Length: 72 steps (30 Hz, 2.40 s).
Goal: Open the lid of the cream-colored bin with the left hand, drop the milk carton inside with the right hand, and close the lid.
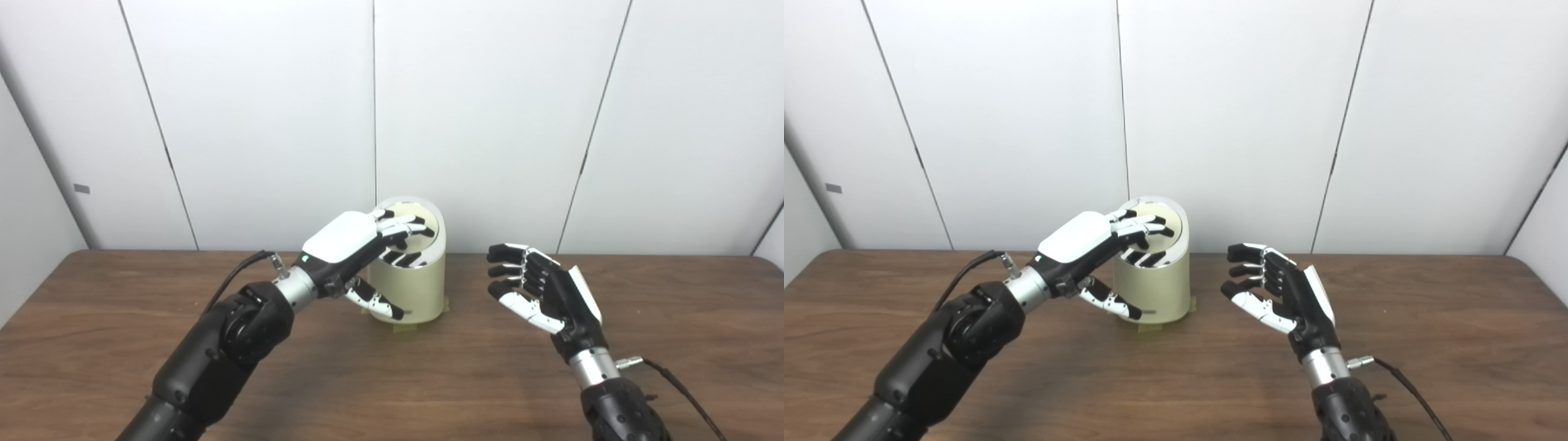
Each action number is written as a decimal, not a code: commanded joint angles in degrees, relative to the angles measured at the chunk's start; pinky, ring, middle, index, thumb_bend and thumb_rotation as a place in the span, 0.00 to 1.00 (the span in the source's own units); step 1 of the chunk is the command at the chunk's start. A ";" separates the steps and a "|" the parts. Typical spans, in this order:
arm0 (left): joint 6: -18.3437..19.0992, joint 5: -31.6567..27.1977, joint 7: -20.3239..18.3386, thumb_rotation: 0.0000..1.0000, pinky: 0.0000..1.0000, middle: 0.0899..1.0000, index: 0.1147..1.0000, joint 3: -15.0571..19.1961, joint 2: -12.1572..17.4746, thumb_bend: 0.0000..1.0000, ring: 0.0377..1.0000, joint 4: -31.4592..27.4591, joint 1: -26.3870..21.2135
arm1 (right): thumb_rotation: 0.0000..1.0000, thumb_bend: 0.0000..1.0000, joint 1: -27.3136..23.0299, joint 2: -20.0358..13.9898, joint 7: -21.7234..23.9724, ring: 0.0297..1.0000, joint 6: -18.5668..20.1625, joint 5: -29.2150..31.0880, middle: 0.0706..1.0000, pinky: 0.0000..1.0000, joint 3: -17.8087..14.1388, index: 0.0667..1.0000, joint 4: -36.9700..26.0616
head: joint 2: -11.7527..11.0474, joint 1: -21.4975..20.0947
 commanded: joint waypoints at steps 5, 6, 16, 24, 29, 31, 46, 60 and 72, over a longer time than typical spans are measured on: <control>-0.31 0.14 -2.03 0.03 0.94 0.90 0.83 -1.15 -0.56 0.82 0.75 1.16 -1.27 | 0.48 0.55 -1.97 -0.41 -0.19 0.65 -0.73 1.01 0.69 0.55 -0.42 0.65 -1.92 | 0.41 -0.13; -0.23 0.13 -2.26 0.04 0.94 0.90 0.83 -1.22 -0.49 0.82 0.75 1.23 -1.29 | 0.47 0.55 -1.98 -0.41 -0.20 0.65 -0.73 1.03 0.69 0.55 -0.42 0.65 -1.92 | 0.41 -0.13; 0.61 0.17 -3.47 0.06 0.93 0.82 0.81 -1.55 0.49 0.82 0.76 0.81 -1.51 | 0.48 0.56 -2.30 -0.84 -0.06 0.65 -1.48 1.13 0.68 0.56 -0.50 0.65 -1.15 | 0.11 -0.04; 0.46 0.61 1.74 0.10 0.98 0.90 0.86 2.52 0.26 0.71 0.85 -2.37 -1.72 | 0.47 0.55 -2.83 -1.57 0.43 0.65 -1.90 1.81 0.69 0.56 -0.68 0.66 -0.23 | -0.36 0.19; 0.41 -2.99 3.12 0.11 0.93 0.91 0.86 7.77 -0.26 0.70 0.85 -4.19 -1.09 | 0.48 0.55 -3.03 -1.92 0.65 0.65 -1.79 1.71 0.68 0.56 -0.61 0.66 -0.39 | -0.56 0.45; 0.32 -4.70 3.97 0.14 0.80 0.91 0.87 10.13 -0.18 0.69 0.87 -4.72 -0.69 | 0.47 0.54 -3.03 -2.07 0.70 0.65 -1.91 1.84 0.68 0.56 -0.51 0.66 -0.46 | -0.62 0.47; 11.99 -32.46 -0.70 0.14 0.63 0.80 0.83 23.69 -2.91 0.70 0.73 -13.49 11.67 | 0.38 0.58 -3.36 -3.04 1.75 0.67 -2.69 3.75 0.74 0.58 -0.91 0.73 0.56 | -0.52 1.04; 16.56 -40.56 -0.23 0.26 0.58 0.74 0.77 27.46 -6.75 0.69 0.68 -12.57 18.73 | 0.41 0.68 -2.27 -2.96 0.83 0.69 -2.27 2.25 0.80 0.59 -1.03 0.80 -0.32 | -0.20 1.18; 9.12 -40.14 -0.46 0.27 0.59 0.76 0.76 26.45 -7.32 0.70 0.70 -7.56 20.23 | 0.46 0.72 -1.04 -2.40 0.71 0.73 -2.95 3.48 0.81 0.60 -0.99 0.83 0.38 | -0.44 1.15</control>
